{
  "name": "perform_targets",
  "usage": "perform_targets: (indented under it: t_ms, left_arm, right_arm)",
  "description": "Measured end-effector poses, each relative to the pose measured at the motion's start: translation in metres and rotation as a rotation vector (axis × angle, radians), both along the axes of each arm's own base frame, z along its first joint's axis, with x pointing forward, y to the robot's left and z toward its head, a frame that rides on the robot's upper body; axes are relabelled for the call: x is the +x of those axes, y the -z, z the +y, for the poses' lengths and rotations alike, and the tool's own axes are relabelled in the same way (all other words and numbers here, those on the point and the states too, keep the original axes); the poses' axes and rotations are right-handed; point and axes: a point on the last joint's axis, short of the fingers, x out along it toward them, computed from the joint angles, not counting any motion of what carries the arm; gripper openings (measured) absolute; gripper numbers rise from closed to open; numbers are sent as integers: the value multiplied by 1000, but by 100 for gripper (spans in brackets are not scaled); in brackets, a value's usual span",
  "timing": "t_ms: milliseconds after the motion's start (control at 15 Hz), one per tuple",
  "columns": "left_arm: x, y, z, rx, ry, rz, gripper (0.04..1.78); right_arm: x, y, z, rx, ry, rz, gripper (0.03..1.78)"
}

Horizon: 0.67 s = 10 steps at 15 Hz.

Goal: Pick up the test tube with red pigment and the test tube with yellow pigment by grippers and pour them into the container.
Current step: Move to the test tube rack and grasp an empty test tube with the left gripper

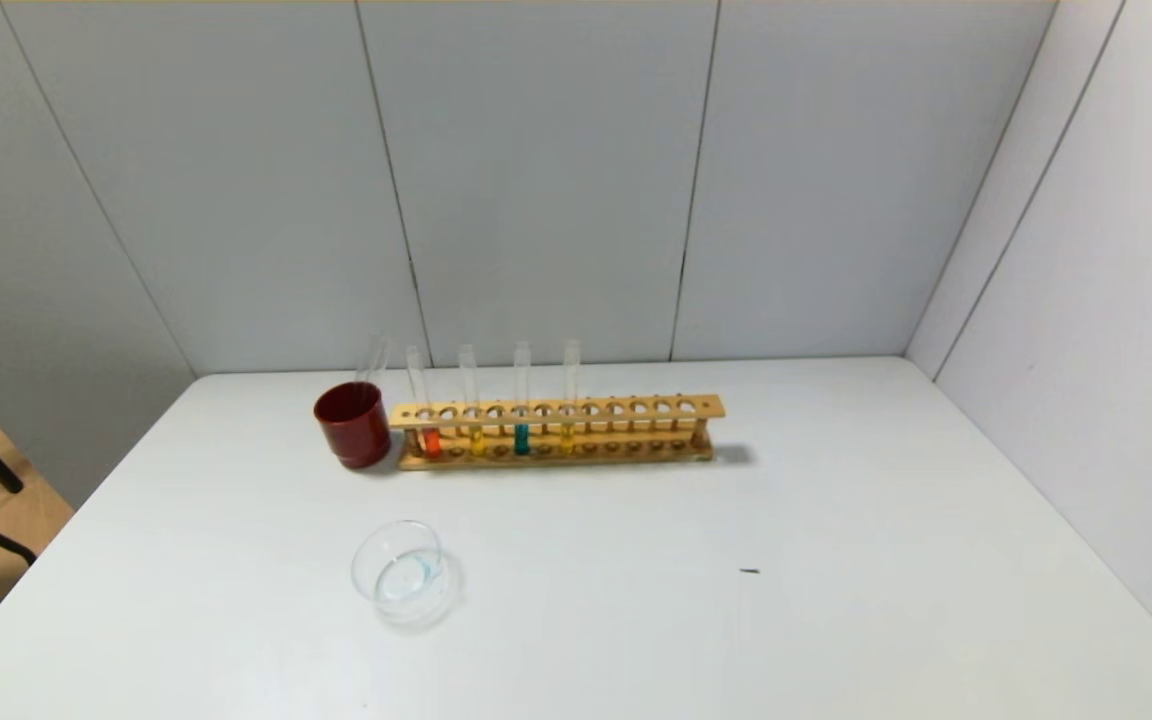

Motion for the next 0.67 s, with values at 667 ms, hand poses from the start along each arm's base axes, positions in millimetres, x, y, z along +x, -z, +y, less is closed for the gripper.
perform_targets:
  t_ms: [667]
  left_arm:
    - [-2,-5,0,6,7,-12,175]
  right_arm:
    - [0,0,0,0,0,0,175]
